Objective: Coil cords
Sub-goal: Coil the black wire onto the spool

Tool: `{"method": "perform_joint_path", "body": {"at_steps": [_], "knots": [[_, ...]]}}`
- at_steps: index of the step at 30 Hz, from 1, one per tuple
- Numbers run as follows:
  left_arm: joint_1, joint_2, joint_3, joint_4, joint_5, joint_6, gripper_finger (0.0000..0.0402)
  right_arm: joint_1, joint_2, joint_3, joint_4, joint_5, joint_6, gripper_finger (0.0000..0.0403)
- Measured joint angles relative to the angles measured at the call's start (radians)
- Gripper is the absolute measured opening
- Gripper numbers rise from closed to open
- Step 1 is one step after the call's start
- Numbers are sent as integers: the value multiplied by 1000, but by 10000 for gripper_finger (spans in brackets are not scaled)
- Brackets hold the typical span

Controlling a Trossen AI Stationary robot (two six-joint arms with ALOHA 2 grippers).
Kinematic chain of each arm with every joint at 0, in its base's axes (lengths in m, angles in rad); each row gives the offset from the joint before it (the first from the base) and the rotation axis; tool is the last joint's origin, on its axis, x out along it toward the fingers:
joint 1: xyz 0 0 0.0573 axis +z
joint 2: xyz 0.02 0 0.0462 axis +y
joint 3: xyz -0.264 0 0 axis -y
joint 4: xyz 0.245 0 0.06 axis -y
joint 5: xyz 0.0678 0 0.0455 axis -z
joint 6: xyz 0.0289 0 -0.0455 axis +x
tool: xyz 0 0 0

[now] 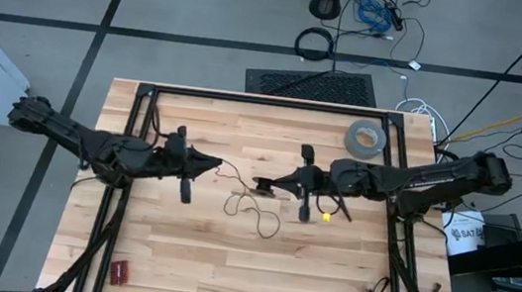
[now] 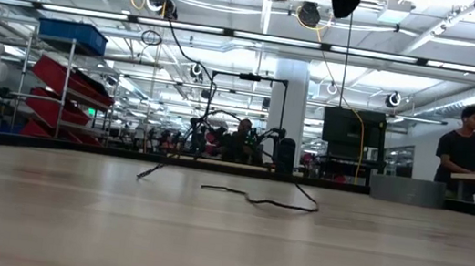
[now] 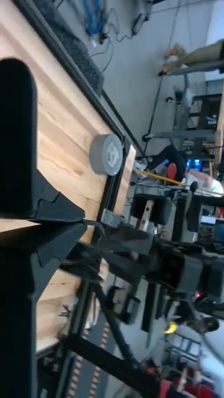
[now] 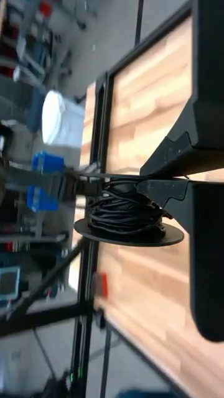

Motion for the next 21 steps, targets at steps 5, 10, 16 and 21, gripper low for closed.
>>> {"method": "perform_joint_path", "body": {"at_steps": [5,10,16,21], "knots": [[18,26,0,38,-1,-57,4,0,50,0,70,91,-38,0],[58,42,31,43,-26,-89,3,0,81,0,107,210,-81,0],[116,104,99,40,-36,-90,3,0,113,0,176,349,-119,0],[165,196,158,37,-64,-91,2,0,131,0,248,432,-134,0]]}}
